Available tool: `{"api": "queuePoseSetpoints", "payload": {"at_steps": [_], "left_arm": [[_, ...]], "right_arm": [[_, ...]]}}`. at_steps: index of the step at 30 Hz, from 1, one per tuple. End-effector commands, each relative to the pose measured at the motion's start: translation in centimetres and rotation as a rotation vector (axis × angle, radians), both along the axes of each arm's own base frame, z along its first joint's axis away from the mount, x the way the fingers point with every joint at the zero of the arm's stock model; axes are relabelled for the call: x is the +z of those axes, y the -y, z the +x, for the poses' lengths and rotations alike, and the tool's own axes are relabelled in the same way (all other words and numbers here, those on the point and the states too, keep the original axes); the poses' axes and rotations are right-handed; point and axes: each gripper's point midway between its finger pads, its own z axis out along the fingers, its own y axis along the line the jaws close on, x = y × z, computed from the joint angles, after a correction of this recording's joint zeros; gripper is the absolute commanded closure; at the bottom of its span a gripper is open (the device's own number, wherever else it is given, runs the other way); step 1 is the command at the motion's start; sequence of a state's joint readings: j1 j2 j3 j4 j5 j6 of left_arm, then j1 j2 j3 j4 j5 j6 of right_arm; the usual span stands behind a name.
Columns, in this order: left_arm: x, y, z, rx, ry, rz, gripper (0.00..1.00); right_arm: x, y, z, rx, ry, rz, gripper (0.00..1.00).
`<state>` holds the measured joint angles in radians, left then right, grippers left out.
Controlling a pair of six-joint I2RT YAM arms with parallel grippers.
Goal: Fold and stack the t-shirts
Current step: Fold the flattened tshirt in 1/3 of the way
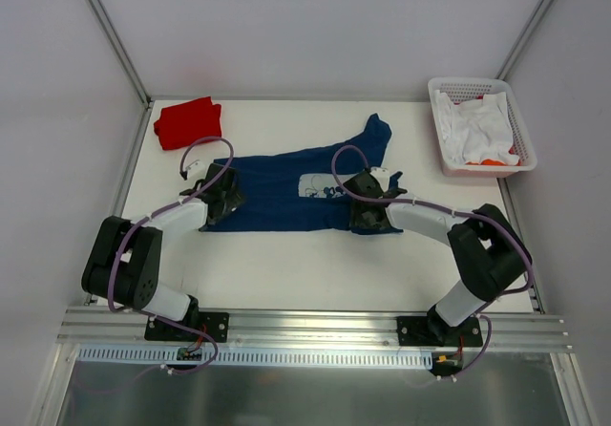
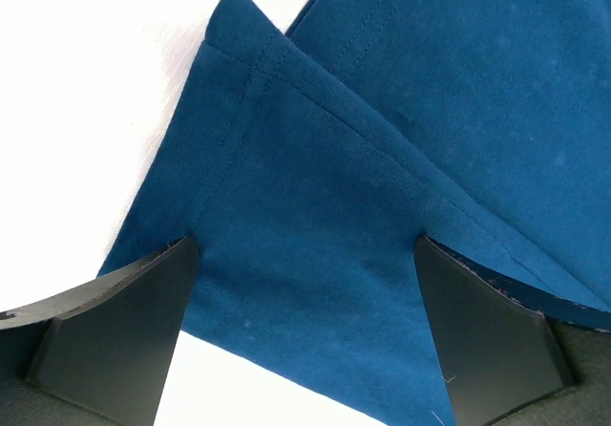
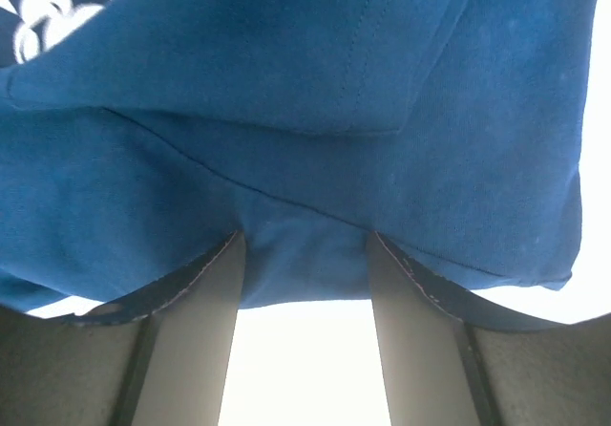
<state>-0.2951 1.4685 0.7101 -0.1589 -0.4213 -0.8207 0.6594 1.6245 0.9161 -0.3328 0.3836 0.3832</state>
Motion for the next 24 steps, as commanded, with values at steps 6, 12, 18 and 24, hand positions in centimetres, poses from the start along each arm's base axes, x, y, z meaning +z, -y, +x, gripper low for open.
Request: {"api": "queuePoseSetpoints", "payload": {"at_steps": [6, 12, 18, 24], "left_arm": [[-0.7, -0.4, -1.3, -0.005, -0.02, 0.017, 0.01], [-0.6, -0.8, -2.4, -0.005, -0.013, 0.02, 0.01], [-0.3, -1.4, -3.2, 0.006, -0.014, 0.037, 0.01], [0.1, -2.3, -3.4, 0.025, -0.017, 0.048, 0.01]], "right_arm": [[-0.7, 0.7, -2.5, -0.059, 0.006, 0.002, 0.43], [-0.9, 2.5, -4.7, -0.109, 0.015, -0.026, 0.43], [0.6, 4.2, -5.2, -0.163, 0.063, -0.039, 0.41], [2.3, 5.0, -4.5, -0.17, 0.095, -0.06, 0.37]]}}
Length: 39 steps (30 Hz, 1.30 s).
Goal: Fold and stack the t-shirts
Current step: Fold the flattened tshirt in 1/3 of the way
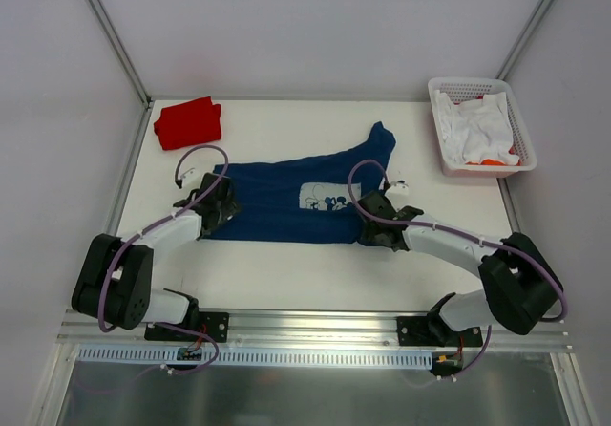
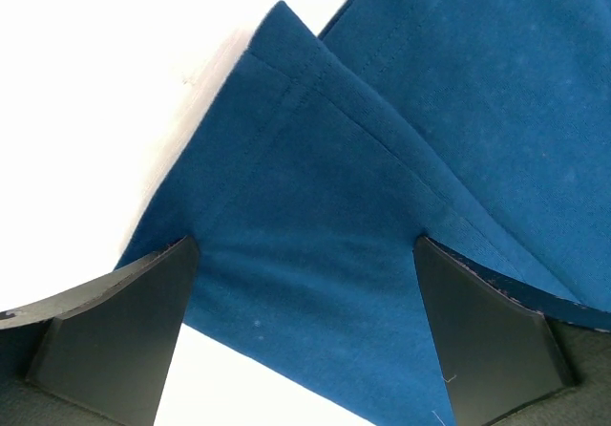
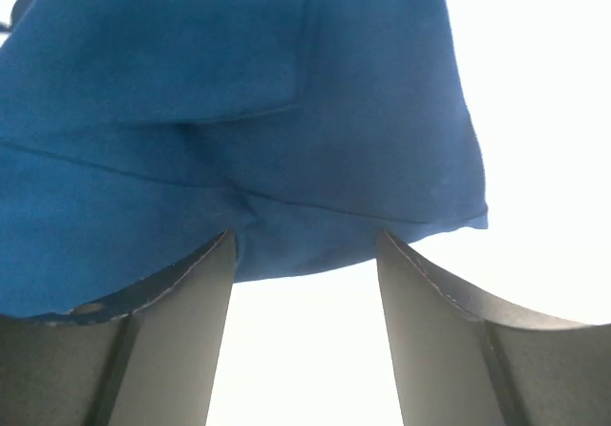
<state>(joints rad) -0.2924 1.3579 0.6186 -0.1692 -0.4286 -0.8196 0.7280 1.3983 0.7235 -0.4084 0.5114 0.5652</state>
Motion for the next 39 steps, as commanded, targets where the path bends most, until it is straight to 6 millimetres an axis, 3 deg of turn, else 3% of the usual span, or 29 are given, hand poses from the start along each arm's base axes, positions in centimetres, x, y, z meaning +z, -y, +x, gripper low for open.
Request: {"api": "queuePoseSetpoints", "payload": {"at_steps": [1, 7, 12, 17, 21, 24, 30, 34, 35, 36, 37, 39], "left_arm": [[0.0, -1.6, -1.2, 0.023, -0.026, 0.044, 0.01], [0.5, -2.1, -1.4, 0.035, -0.014, 0.037, 0.01], [1.9, -1.8, -0.9, 0.021, 0.026, 0.018, 0.01], [5.8, -1.4, 0.9, -0.005, 0.128, 0.011, 0.01], [8.7, -1.4, 2.3, -0.022, 0.193, 0.024, 0.01], [11.0, -1.3, 3.9, -0.028, 0.239, 0.035, 0.01], [12.7, -1.2, 7.1, -0.042, 0.257, 0.052, 0.01], [12.3, -1.1, 10.2, -0.066, 0.282, -0.002, 0.01], [11.3, -1.4, 10.9, -0.068, 0.259, -0.001, 0.01], [12.0, -1.0, 12.3, -0.087, 0.288, -0.019, 0.01], [10.6, -1.0, 12.9, -0.094, 0.254, -0.02, 0.01], [10.9, -1.0, 14.7, -0.116, 0.263, -0.024, 0.01]], "right_arm": [[1.7, 1.7, 0.3, -0.043, 0.032, -0.046, 0.36], [2.3, 3.0, 0.8, -0.062, 0.046, -0.055, 0.36], [4.0, 2.4, 1.6, -0.031, 0.072, -0.06, 0.36], [7.1, 1.3, 2.9, 0.041, 0.12, -0.082, 0.37], [10.6, 0.3, 5.1, 0.078, 0.187, -0.084, 0.36], [12.5, -0.2, 6.9, 0.097, 0.21, -0.079, 0.36], [13.6, -0.4, 9.6, 0.112, 0.197, -0.06, 0.36], [14.7, -0.9, 10.4, 0.132, 0.211, -0.039, 0.36], [14.7, -1.1, 10.4, 0.14, 0.212, -0.028, 0.36], [14.8, -1.2, 10.4, 0.142, 0.214, -0.022, 0.36], [14.9, -1.3, 10.3, 0.148, 0.216, -0.015, 0.36], [15.0, -1.5, 10.3, 0.155, 0.222, -0.004, 0.36]]}}
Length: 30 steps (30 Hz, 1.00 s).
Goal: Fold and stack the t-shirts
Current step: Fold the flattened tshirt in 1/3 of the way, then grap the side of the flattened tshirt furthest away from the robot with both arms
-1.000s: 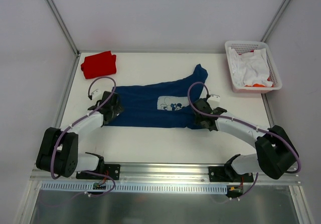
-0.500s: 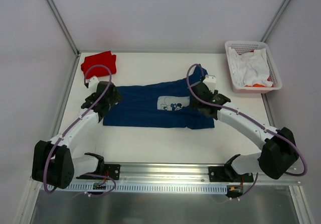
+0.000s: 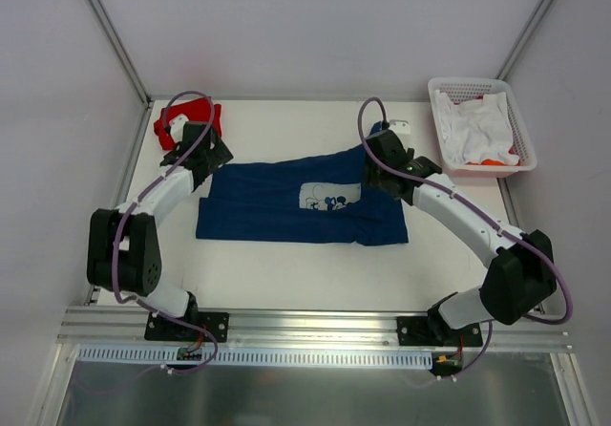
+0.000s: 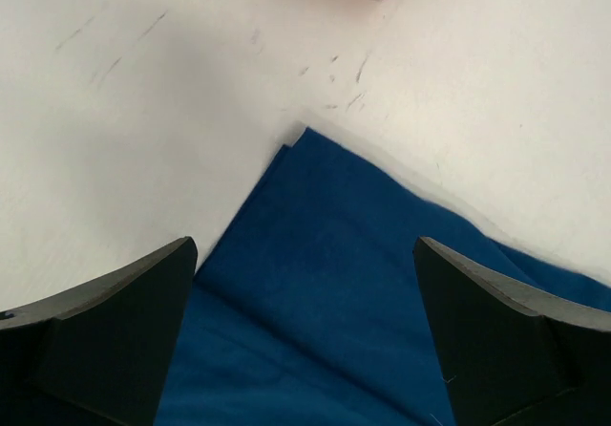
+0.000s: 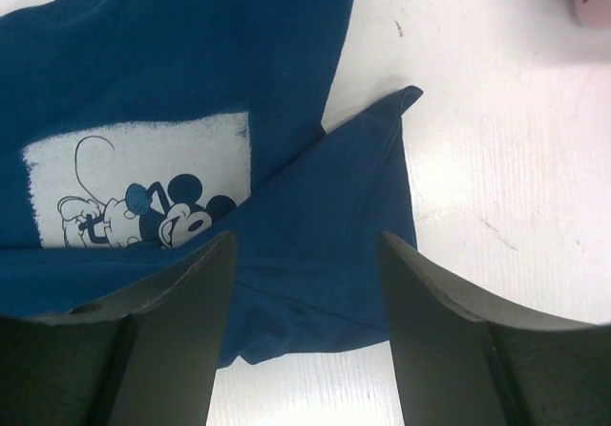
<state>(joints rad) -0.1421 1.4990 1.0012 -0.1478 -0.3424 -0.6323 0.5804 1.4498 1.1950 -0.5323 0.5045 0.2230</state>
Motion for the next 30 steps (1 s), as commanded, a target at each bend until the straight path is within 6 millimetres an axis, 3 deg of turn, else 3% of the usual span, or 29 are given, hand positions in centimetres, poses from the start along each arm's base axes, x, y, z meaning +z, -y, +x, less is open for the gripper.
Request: {"api": "queuePoseSetpoints", "payload": {"at_steps": [1, 7, 10, 11, 12, 20, 25, 30], "left_arm": [[0.4, 0.8, 4.1, -0.08, 0.039, -0.019, 0.01], [-1.2, 0.3, 7.8, -0.119, 0.088, -0.139, 0.01], [-1.8, -0.3, 8.6, -0.113, 0.099, -0.173, 0.01], [-1.9, 0.2, 8.7, -0.13, 0.103, -0.193, 0.01], [-2.3, -1.3, 8.7, -0.1, 0.104, -0.199, 0.01], [-3.7, -2.8, 10.5, -0.068, 0.116, -0.264, 0.01], [-5.9, -2.4, 11.2, -0.061, 0.08, -0.321, 0.01], [-6.7, -1.8, 11.3, -0.061, 0.062, -0.376, 0.01]], "right_arm": [[2.1, -0.9, 0.3, 0.051, 0.036, 0.038, 0.36], [2.2, -1.4, -0.1, 0.08, 0.041, 0.072, 0.36], [2.6, -1.6, -0.2, 0.089, 0.054, 0.089, 0.36], [2.8, -1.6, -0.2, 0.089, 0.061, 0.095, 0.36], [2.9, -1.6, -0.2, 0.094, 0.063, 0.096, 0.36], [3.4, -2.2, -0.2, 0.119, 0.07, 0.118, 0.36], [4.0, -2.1, -0.4, 0.121, 0.09, 0.131, 0.36], [4.2, -2.0, -0.4, 0.119, 0.096, 0.132, 0.36]]}}
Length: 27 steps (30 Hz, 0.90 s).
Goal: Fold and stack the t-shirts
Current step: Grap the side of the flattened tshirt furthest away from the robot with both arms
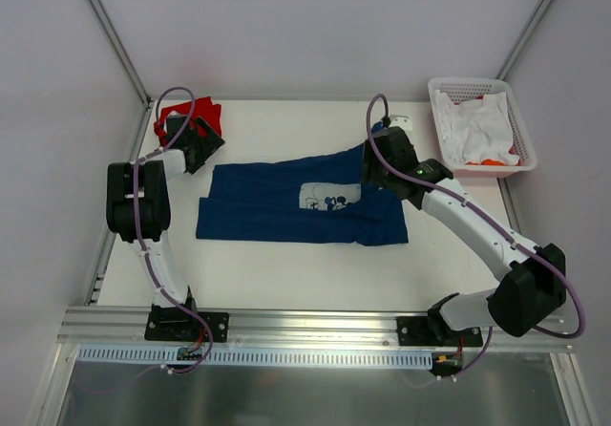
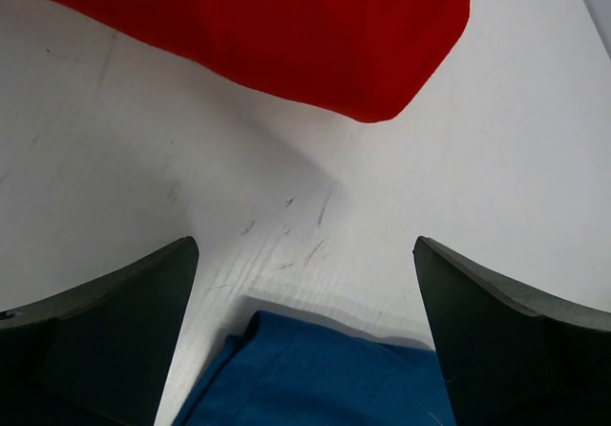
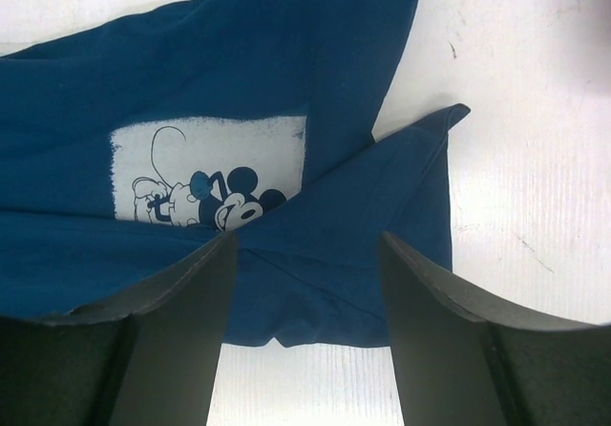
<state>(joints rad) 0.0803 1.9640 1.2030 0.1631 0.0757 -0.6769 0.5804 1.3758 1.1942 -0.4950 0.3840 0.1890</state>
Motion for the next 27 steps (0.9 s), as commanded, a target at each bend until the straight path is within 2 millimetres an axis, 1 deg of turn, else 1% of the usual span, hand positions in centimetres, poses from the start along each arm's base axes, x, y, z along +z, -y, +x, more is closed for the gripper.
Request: {"api": "queuePoseSetpoints", "payload": {"at_steps": [1, 4, 7, 8, 9, 10, 11, 12, 13, 15, 16, 17, 18, 19, 20, 21, 22, 23, 25, 26, 27], "left_arm": [[0.2, 0.6, 0.8, -0.003, 0.012, -0.071, 0.02], [-0.1, 1.0, 0.7, -0.018, 0.003, -0.086, 0.02], [-0.1, 1.1, 0.4, -0.023, -0.001, -0.091, 0.02], [-0.2, 1.1, 0.2, -0.021, -0.004, -0.091, 0.02], [-0.2, 1.1, 0.2, -0.02, -0.004, -0.09, 0.02], [-0.1, 1.2, 0.1, -0.022, -0.005, -0.092, 0.02], [-0.2, 1.2, 0.0, -0.021, -0.007, -0.094, 0.02], [-0.2, 1.3, -0.2, -0.023, -0.008, -0.098, 0.02], [-0.1, 1.3, -0.2, -0.022, -0.006, -0.099, 0.02], [-0.3, 1.4, -0.5, -0.023, -0.012, -0.101, 0.01], [-0.1, 1.4, -0.5, -0.024, -0.008, -0.099, 0.01], [-0.2, 1.3, -0.5, -0.023, -0.01, -0.098, 0.01], [-0.2, 1.3, -0.5, -0.025, -0.01, -0.099, 0.01], [-0.2, 1.4, -0.5, -0.027, -0.012, -0.1, 0.01], [-0.2, 1.4, -0.5, -0.029, -0.01, -0.1, 0.01], [-0.2, 1.3, -0.5, -0.029, -0.01, -0.099, 0.01], [-0.2, 1.5, -0.5, -0.031, -0.01, -0.101, 0.01], [-0.2, 1.5, -0.5, -0.03, -0.01, -0.102, 0.01], [-0.2, 1.4, -0.4, -0.031, -0.009, -0.101, 0.01], [-0.2, 1.4, -0.4, -0.031, -0.009, -0.101, 0.01], [-0.2, 1.4, -0.4, -0.03, -0.009, -0.1, 0.01]], "right_arm": [[1.8, -0.1, 0.2, 0.015, 0.056, 0.026, 0.36], [1.8, -0.2, 0.4, 0.013, 0.059, 0.023, 0.36], [1.1, -0.1, 1.2, 0.007, 0.039, 0.008, 0.36], [0.8, 0.2, 1.7, -0.001, 0.03, 0.01, 0.36], [-0.3, 0.2, 2.2, -0.005, 0.0, -0.001, 0.36], [0.0, -0.1, 2.8, -0.002, 0.003, 0.011, 0.36], [-0.3, 0.2, 3.4, -0.012, -0.004, 0.009, 0.36], [-0.6, 0.1, 4.5, -0.012, -0.012, 0.001, 0.36], [-0.7, 0.1, 5.1, -0.012, -0.016, -0.008, 0.36], [-1.0, 0.6, 6.5, -0.029, -0.021, -0.021, 0.36], [-1.3, 0.4, 7.7, -0.022, -0.029, -0.031, 0.36], [-1.4, 1.1, 8.7, -0.039, -0.031, -0.032, 0.36], [-1.5, 1.2, 9.4, -0.042, -0.033, -0.032, 0.36], [-2.6, 1.4, 10.2, -0.042, -0.054, -0.051, 0.36], [-1.7, 1.8, 11.4, -0.053, -0.032, -0.044, 0.36], [-1.6, 1.9, 12.1, -0.053, -0.03, -0.04, 0.36], [-2.5, 2.1, 12.9, -0.052, -0.046, -0.05, 0.36], [-1.6, 2.3, 14.1, -0.057, -0.022, -0.036, 0.36], [-1.5, 2.3, 15.4, -0.049, -0.014, -0.026, 0.36], [-1.6, 2.5, 16.6, -0.048, -0.009, -0.036, 0.36], [-1.8, 2.5, 17.2, -0.043, -0.008, -0.033, 0.36]]}}
